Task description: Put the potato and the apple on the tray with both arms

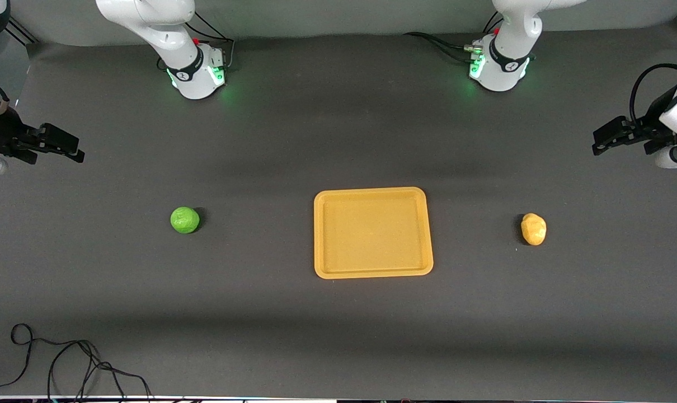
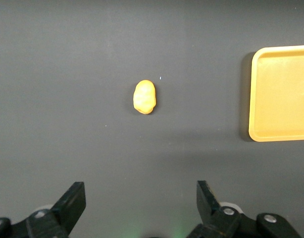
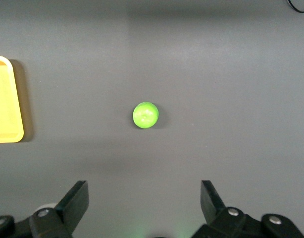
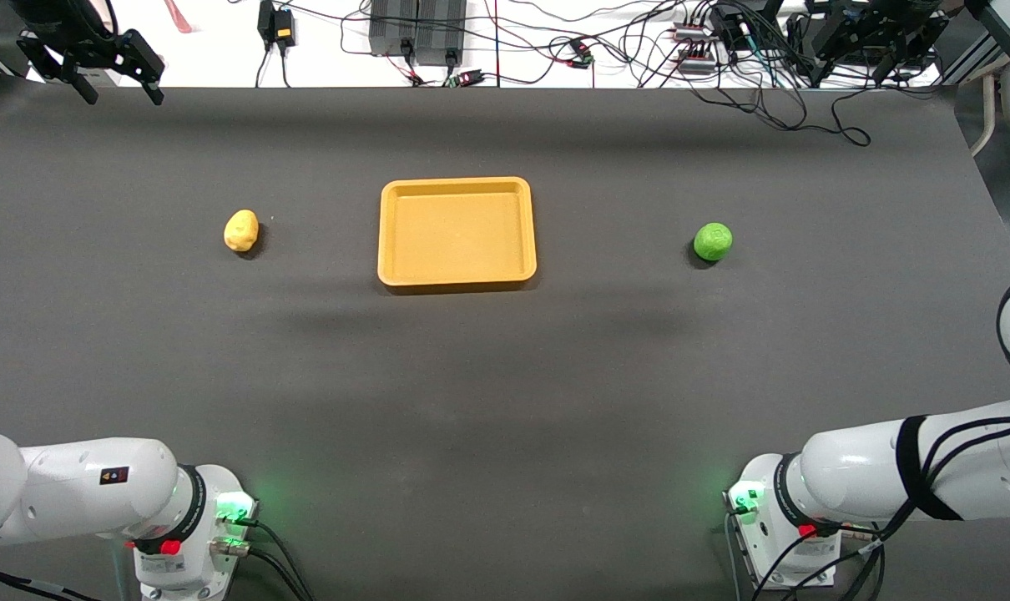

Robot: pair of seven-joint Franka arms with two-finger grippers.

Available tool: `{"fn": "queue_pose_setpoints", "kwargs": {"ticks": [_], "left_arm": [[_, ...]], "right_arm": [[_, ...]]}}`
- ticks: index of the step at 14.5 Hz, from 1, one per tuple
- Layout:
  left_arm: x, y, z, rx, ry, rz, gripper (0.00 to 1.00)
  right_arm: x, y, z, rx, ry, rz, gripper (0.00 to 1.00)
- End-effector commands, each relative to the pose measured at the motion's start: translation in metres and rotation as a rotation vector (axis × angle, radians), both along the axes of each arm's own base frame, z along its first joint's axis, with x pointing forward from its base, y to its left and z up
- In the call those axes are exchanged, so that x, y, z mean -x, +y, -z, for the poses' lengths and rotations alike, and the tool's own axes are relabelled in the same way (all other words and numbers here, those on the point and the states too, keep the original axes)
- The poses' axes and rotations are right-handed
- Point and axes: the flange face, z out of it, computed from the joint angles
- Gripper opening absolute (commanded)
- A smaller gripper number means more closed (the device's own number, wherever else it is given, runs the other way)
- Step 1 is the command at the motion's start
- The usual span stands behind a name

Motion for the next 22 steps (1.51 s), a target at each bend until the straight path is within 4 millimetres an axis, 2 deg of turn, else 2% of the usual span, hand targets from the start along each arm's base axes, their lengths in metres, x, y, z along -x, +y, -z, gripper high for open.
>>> {"fn": "queue_pose_setpoints", "kwargs": {"ticks": [1, 4, 7, 10, 11, 14, 15, 18, 20, 22], "left_arm": [[0.013, 0.001, -0.005, -0.004, 0.016, -0.009, 1.00], [0.012, 0.000, -0.002, -0.004, 0.023, -0.015, 1.00], [-0.005, 0.001, 0.012, 0.008, -0.004, -0.015, 1.00], [-0.030, 0.002, 0.044, 0.017, -0.010, -0.013, 1.00], [-0.038, 0.001, 0.057, 0.020, -0.006, -0.011, 1.00], [-0.055, 0.003, 0.105, 0.016, -0.006, -0.009, 1.00], [-0.057, 0.004, 0.125, 0.016, -0.015, -0.009, 1.00], [-0.063, 0.007, 0.176, 0.020, -0.039, -0.015, 1.00], [-0.067, 0.012, 0.219, 0.026, -0.019, -0.023, 1.00], [-0.067, 0.027, 0.263, 0.032, -0.023, -0.050, 1.00]], "right_arm": [[0.002, -0.005, -0.006, 0.014, -0.008, -0.013, 1.00], [0.001, -0.008, -0.003, 0.015, -0.005, -0.019, 1.00], [-0.001, -0.007, -0.002, 0.013, -0.001, -0.019, 1.00], [-0.004, -0.005, -0.003, 0.012, -0.016, -0.006, 1.00], [-0.009, -0.006, -0.010, 0.019, -0.031, -0.002, 1.00], [-0.013, -0.003, -0.010, 0.028, -0.027, -0.005, 1.00], [-0.014, -0.008, -0.011, 0.017, -0.030, 0.001, 1.00], [-0.028, -0.006, 0.014, 0.003, 0.006, -0.016, 1.00], [-0.032, -0.004, 0.032, 0.002, 0.039, -0.026, 1.00], [-0.032, 0.008, 0.054, 0.000, 0.049, -0.047, 0.98]]}}
